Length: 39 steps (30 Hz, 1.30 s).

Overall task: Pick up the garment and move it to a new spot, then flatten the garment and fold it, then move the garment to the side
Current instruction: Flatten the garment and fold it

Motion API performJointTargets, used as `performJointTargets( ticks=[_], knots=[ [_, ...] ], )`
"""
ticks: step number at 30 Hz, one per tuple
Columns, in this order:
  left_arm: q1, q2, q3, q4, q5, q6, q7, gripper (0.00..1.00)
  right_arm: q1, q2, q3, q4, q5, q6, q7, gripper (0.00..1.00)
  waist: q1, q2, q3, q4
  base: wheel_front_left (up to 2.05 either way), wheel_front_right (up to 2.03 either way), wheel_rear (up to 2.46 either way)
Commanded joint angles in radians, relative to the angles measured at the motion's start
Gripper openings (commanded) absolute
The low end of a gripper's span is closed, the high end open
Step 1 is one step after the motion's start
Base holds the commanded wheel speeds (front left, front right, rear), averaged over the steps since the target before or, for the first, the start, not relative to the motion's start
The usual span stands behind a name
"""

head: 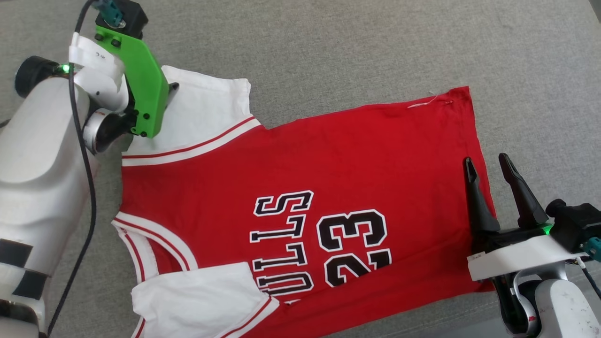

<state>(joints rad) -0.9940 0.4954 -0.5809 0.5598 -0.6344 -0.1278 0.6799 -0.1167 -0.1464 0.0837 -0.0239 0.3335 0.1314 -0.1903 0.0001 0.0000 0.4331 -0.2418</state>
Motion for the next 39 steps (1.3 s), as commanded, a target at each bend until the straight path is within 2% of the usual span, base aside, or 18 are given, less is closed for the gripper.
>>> performJointTargets(
  ticks=[1, 4, 12, 13, 14, 15, 21, 29, 35, 39],
  knots=[
    [-0.03, 0.017, -0.003, 0.024, -0.008, -0.003, 0.007, 1.0, -0.022, 0.004, 0.006, 0.006, 0.004, -0.001, -0.01, 1.0, -0.0001, 0.0, 0.032, -0.029, 0.0, 0.0, 0.0],
    [-0.056, 0.029, -0.014, 0.085, 0.01, -0.003, 0.012, 1.0, -0.03, 0.005, 0.014, 0.013, 0.009, -0.001, -0.014, 1.0, -0.0001, 0.0, 0.041, -0.035, 0.0, 0.0, 0.0],
    [-0.091, 0.014, -0.027, 0.203, -0.002, -0.003, 0.015, 1.0, -0.041, 0.002, 0.027, 0.022, 0.016, -0.001, -0.02, 1.0, -0.0001, 0.0, 0.063, -0.042, 0.0, 0.0, 0.0],
    [-0.09, 0.011, -0.037, 0.212, -0.009, -0.003, 0.036, 0.82, -0.042, 0.002, 0.027, 0.022, 0.016, -0.001, -0.021, 1.0, -0.0001, 0.0, 0.065, -0.041, 0.0, 0.0, 0.0],
    [-0.09, 0.009, -0.047, 0.218, -0.02, -0.003, 0.057, 0.37, -0.044, 0.001, 0.027, 0.022, 0.017, -0.001, -0.021, 1.0, -0.0001, 0.0, 0.067, -0.041, 0.0, 0.0, 0.0],
    [-0.091, 0.007, -0.051, 0.22, -0.029, -0.003, 0.066, 0.0, -0.045, 0.001, 0.026, 0.022, 0.017, -0.001, -0.021, 1.0, -0.0001, 0.0, 0.069, -0.04, 0.0, 0.0, 0.0],
    [-0.086, -0.007, -0.045, 0.227, -0.072, -0.003, 0.035, 0.0, -0.056, -0.003, 0.023, 0.028, 0.015, -0.001, -0.017, 1.0, -0.0001, 0.0, 0.062, -0.033, 0.0, 0.0, 0.0],
    [-0.055, -0.045, 0.004, 0.23, -0.13, 0.001, -0.071, 0.0, -0.045, -0.044, 0.01, 0.022, 0.007, -0.001, 0.03, 1.0, -0.0001, 0.0, -0.017, 0.001, 0.0, 0.0, 0.0],
    [-0.011, -0.076, 0.03, 0.189, -0.177, 0.011, -0.097, 0.0, -0.04, -0.121, -0.001, 0.012, 0.001, -0.001, 0.18, 1.0, -0.0001, 0.0, -0.093, 0.043, 0.0, 0.0, 0.0],
    [0.038, -0.075, 0.026, 0.096, -0.186, 0.021, -0.099, 0.0, -0.052, -0.19, -0.02, 0.008, 0.011, -0.001, 0.357, 1.0, -0.0001, 0.0, -0.127, 0.078, 0.0, 0.0, 0.0]
  ],
)
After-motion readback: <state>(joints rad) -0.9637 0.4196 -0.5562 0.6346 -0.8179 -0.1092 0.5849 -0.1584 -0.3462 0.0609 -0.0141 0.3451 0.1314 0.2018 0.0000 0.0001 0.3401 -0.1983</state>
